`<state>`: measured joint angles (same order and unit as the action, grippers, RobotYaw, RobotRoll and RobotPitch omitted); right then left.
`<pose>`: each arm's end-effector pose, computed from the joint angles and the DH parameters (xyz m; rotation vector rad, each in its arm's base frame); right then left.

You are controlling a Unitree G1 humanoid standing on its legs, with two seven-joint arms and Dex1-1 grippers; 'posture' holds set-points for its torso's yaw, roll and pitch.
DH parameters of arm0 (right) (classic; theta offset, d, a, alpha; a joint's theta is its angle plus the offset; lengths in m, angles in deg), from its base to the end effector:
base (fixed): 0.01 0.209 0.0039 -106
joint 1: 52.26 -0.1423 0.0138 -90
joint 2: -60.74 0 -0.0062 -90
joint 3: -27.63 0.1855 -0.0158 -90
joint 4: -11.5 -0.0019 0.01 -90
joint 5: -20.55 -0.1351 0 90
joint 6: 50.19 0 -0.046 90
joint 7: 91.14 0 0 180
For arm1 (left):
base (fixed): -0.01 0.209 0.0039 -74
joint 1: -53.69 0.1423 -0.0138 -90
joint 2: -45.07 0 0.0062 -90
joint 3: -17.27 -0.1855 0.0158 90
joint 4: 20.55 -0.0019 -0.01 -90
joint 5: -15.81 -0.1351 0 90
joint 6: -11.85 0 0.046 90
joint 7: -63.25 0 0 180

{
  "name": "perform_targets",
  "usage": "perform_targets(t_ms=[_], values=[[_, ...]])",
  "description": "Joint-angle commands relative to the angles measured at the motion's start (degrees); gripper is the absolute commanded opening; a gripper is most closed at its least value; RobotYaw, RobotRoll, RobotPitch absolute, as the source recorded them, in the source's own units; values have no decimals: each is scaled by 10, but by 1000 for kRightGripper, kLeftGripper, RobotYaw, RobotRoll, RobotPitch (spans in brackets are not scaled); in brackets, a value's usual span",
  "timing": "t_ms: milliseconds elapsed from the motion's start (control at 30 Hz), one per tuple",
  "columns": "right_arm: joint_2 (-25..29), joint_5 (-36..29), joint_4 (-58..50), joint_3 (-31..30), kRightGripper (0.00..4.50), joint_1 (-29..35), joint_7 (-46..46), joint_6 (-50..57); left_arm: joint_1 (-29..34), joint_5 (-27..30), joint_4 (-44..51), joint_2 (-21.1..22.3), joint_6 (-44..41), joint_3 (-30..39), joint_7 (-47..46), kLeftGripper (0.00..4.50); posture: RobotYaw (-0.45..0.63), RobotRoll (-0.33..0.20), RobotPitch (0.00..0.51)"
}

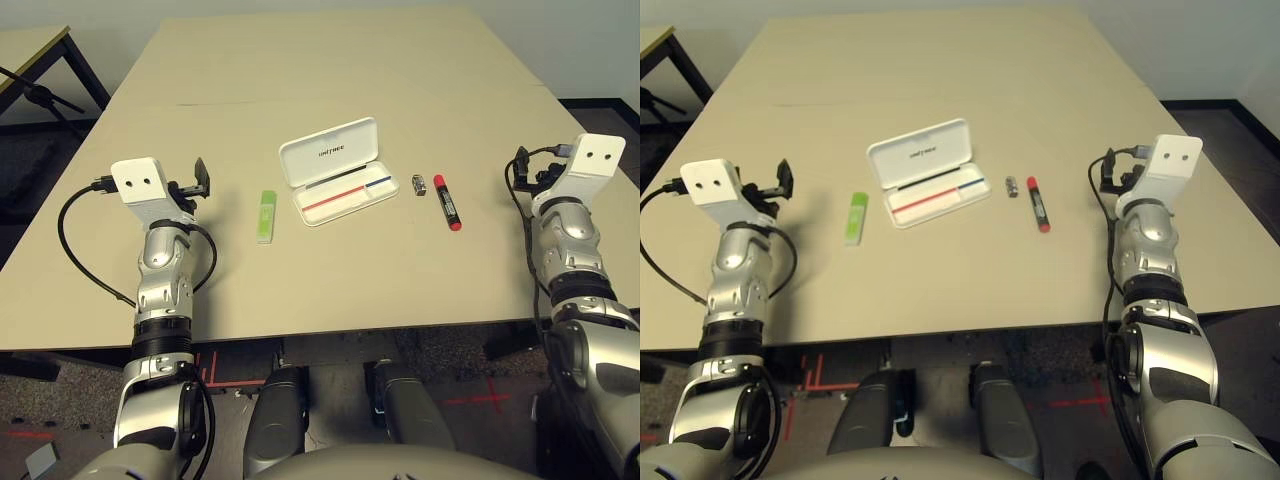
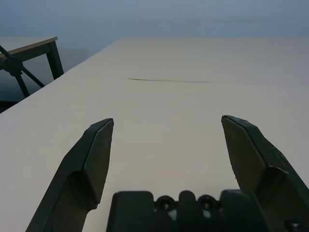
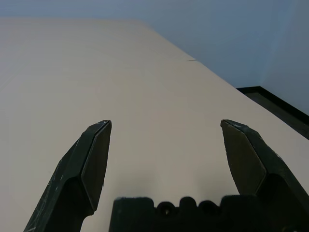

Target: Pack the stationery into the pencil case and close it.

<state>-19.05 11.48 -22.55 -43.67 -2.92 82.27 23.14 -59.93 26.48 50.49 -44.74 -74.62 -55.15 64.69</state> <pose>0.3047 -0.2883 0.1048 -0.0575 -0.1305 -0.2733 0.2706 0.2468 0.1005 -0.0054 -0.2064 0.2360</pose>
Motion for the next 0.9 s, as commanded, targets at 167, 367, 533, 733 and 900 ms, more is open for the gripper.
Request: perform_targets(t_ms=[167, 367, 533, 733, 900], values=[[1, -8, 9, 3, 4500, -10, -12, -2, 4, -5, 7, 3, -14, -9, 7, 4487, -46, 0, 132], [6, -9, -8, -8, 4500, -10, -60, 8, 3, 7, 33, 20, -28, -35, 79, 4487, -46, 0, 128], [25, -30, -81, -43, 4500, 5, -228, 68, 6, 53, 96, 61, -89, -70, 211, 4487, -48, 0, 133], [67, -60, -178, -78, 4500, 16, -404, 145, 4, 79, 157, 115, -166, -140, 358, 4487, -79, 0, 147], [113, -81, -220, -113, 4500, 2, -555, 203, -12, 72, 173, 133, -191, -202, 448, 4487, -75, 0, 145]])
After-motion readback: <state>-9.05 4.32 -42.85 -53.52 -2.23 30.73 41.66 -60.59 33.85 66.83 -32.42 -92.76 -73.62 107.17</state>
